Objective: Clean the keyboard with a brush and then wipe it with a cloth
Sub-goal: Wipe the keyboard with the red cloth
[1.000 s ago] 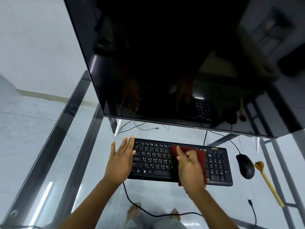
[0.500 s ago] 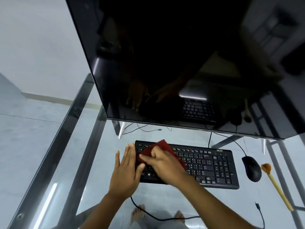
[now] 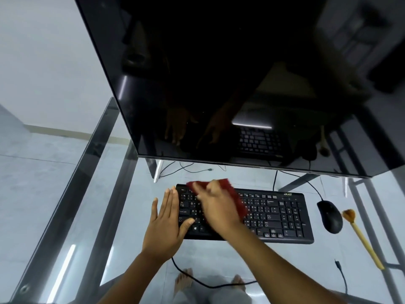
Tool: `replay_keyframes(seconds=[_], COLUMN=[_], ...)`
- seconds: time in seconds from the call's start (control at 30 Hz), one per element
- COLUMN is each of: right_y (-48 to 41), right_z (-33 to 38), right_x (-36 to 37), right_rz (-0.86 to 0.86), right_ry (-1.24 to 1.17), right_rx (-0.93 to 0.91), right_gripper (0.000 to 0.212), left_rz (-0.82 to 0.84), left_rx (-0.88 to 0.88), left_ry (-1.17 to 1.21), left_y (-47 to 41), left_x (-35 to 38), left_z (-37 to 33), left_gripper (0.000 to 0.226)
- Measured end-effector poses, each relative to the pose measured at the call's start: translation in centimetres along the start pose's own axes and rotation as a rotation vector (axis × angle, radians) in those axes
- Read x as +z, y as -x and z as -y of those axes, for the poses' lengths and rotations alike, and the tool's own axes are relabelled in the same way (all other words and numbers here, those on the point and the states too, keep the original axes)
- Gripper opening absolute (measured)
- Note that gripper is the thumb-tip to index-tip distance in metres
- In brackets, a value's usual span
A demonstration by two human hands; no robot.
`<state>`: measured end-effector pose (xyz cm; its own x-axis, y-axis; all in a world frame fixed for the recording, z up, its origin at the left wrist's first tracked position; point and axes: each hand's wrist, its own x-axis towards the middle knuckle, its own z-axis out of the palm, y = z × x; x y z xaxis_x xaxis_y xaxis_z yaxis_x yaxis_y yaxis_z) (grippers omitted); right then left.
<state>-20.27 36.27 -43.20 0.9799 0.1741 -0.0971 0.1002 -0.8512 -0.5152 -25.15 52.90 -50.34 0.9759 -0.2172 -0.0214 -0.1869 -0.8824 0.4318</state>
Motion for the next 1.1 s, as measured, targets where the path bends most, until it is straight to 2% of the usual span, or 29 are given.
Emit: replay_keyframes(seconds=[0.03,0.1,0.17,0.27,0.4,0.47,0.57,0.6,0.63,0.7,0.73,0.77,0.8,0.83,0.87,0.9,0.93,1.03,1.07,1.1], right_y=[0.7,1.1,0.0,-0.8,2.7,2.8,2.9,3.4,4.2,5.7,6.4,6.7,6.8,6.6,6.7,7.1,7.5,9.2,9.4,8.9], right_z=[0.4,0.3,-1.8,-2.8,-1.3,-3.3,-5.7,-5.5,-4.8,-3.8,-4.2,-4.8,-5.7,-7.1,-8.0,-8.5,-8.0,-6.4,-6.6,-7.3], right_x=[0.5,0.8,-0.1,-0.8,0.9,-0.3,-2.1,-2.2,-2.0,-1.8,-1.6,-1.8,-2.3,-2.4,-2.3,-1.9,-1.2,0.6,0.3,-0.3], right_rz=[0.080,0.143,0.117,0.000,0.187,0.119,-0.081,-0.071,0.028,0.179,0.184,0.206,0.198,0.114,0.016,-0.051,-0.042,0.151,0.147,0.108], right_ry=[0.038,0.100,0.069,0.145,0.065,0.097,0.207,0.181,0.120,-0.031,-0.010,0.053,0.030,0.081,0.088,0.080,0.054,0.121,0.140,0.105], right_rx=[-0.079,-0.247,-0.217,-0.065,-0.230,-0.156,0.071,0.105,0.110,0.057,-0.024,-0.072,-0.030,-0.008,0.005,0.010,0.019,-0.271,-0.340,-0.315], right_gripper=[0.043,0.041,0.040,0.036,0.032,0.040,0.035,0.033,0.027,0.036,0.042,0.039,0.025,0.021,0.036,0.042,0.040,0.049,0.053,0.052], left_rz=[-0.003,0.002,0.007,0.010,0.008,-0.004,-0.035,-0.045,-0.049,-0.052,-0.055,-0.053,-0.047,-0.041,-0.034,-0.024,-0.016,-0.006,-0.004,-0.003], left_rx=[0.005,0.017,0.024,0.024,0.026,0.018,-0.013,-0.014,-0.010,0.007,0.020,0.035,0.052,0.066,0.076,0.081,0.082,0.083,0.087,0.092], left_ry=[-0.003,-0.004,-0.004,-0.002,-0.006,0.000,-0.017,-0.017,-0.014,-0.016,-0.030,-0.048,-0.069,-0.087,-0.101,-0.108,-0.109,-0.098,-0.096,-0.097], left_y=[0.0,0.0,0.0,0.0,0.1,0.1,0.1,0.1,0.1,-0.2,-0.3,-0.6,-0.8,-0.9,-0.9,-0.9,-0.8,-0.5,-0.5,-0.5], left_x=[0.0,0.0,0.1,0.0,0.0,0.1,-0.1,-0.2,-0.3,-0.4,-0.5,-0.6,-0.7,-0.8,-0.8,-0.7,-0.6,-0.4,-0.3,-0.3], left_z=[0.0,0.2,0.2,0.2,0.3,0.2,-0.1,-0.3,-0.5,-1.0,-1.2,-1.4,-1.5,-1.5,-1.5,-1.5,-1.5,-1.2,-1.1,-1.1], left_gripper=[0.080,0.083,0.086,0.087,0.077,0.072,0.067,0.066,0.065,0.063,0.062,0.061,0.061,0.061,0.061,0.061,0.061,0.061,0.061,0.061])
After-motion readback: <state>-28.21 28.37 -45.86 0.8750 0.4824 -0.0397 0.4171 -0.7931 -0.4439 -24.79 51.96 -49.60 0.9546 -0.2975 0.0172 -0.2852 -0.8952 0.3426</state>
